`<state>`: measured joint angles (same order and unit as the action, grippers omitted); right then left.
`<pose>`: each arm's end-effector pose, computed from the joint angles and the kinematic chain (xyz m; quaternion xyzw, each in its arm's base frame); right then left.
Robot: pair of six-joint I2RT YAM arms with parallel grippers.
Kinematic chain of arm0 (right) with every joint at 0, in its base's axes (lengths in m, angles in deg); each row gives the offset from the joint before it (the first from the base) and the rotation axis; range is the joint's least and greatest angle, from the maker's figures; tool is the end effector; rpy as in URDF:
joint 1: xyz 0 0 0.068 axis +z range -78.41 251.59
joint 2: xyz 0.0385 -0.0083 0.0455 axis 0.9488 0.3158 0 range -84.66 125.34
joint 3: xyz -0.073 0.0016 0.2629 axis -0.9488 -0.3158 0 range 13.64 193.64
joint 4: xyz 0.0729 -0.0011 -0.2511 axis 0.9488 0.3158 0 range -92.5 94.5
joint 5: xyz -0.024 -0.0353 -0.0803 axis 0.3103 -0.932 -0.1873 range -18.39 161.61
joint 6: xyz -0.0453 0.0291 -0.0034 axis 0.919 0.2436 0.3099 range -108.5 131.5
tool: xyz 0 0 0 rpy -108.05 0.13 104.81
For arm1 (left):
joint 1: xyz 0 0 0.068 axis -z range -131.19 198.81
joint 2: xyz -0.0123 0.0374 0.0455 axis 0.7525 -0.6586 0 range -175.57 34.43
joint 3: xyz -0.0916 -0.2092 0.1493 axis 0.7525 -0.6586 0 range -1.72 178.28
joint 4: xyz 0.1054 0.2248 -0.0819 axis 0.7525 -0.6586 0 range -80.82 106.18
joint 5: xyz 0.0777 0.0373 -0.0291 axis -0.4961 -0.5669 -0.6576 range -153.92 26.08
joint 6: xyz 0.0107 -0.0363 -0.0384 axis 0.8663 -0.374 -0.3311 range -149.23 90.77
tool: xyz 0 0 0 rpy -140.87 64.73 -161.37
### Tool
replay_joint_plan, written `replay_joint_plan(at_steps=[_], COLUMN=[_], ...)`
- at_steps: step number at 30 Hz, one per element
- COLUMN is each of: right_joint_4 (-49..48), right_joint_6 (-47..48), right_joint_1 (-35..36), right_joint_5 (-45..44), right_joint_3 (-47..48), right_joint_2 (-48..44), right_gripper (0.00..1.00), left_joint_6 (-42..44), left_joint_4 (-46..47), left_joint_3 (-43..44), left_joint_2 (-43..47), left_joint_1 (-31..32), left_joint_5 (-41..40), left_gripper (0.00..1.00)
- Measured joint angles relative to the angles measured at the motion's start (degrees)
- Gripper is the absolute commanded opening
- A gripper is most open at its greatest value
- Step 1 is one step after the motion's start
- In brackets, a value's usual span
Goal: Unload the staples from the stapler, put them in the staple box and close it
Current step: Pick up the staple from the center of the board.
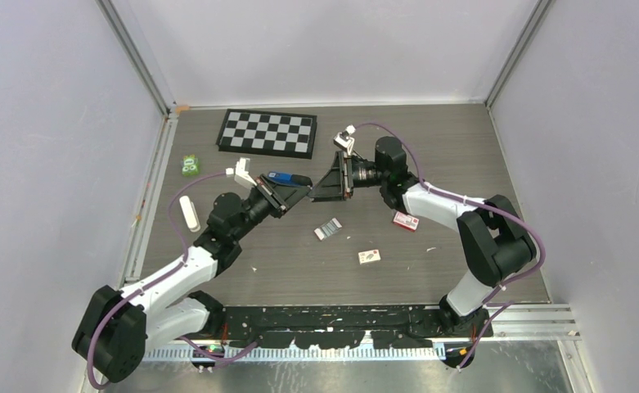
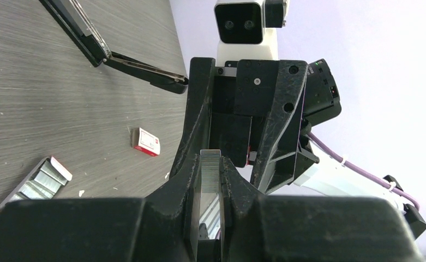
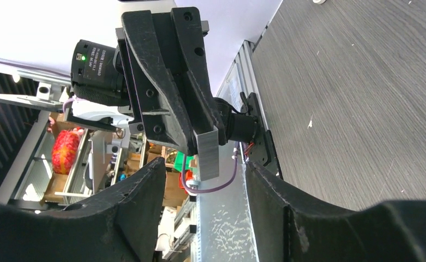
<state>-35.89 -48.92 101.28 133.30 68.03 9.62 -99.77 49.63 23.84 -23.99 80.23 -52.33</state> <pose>0.2942 0.2039 0.2554 -0.1595 0.7081 0.6748 0.1332 0.1916 -0.1256 0.2571 -0.1667 0.6835 -0.5941 0.3900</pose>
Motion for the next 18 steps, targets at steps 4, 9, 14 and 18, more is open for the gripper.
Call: replay_joint_plan(at_steps=[4, 9, 14, 18], right_joint_4=[-0.48, -1.70, -3.32, -3.89], right_joint_6=[-0.22, -1.09, -2.10, -2.62], right_joint_1=[0.15, 0.20, 0.24, 0.48], right_joint_5=[0.24, 0.66, 1.11, 1.31], right_joint_3=[0.00, -0.02, -0.07, -0.09], right_joint_2=[0.00, 0.00, 0.00, 0.00], right_gripper=[0.58, 0.55, 0.46, 0.41], left_joint_6=[-0.24, -1.18, -1.73, -2.45], left_joint_4=[1.07, 2.60, 3.37, 3.76], left_joint_3=[-0.04, -0.72, -1.57, -1.60], left_joint_2=[-0.22, -0.22, -0.22, -0.22], left_joint_1=[0.50, 0.57, 0.72, 0.85], left_joint_5=[-0.11, -0.85, -1.36, -1.51], left_gripper=[0.09, 0.09, 0.09, 0.09])
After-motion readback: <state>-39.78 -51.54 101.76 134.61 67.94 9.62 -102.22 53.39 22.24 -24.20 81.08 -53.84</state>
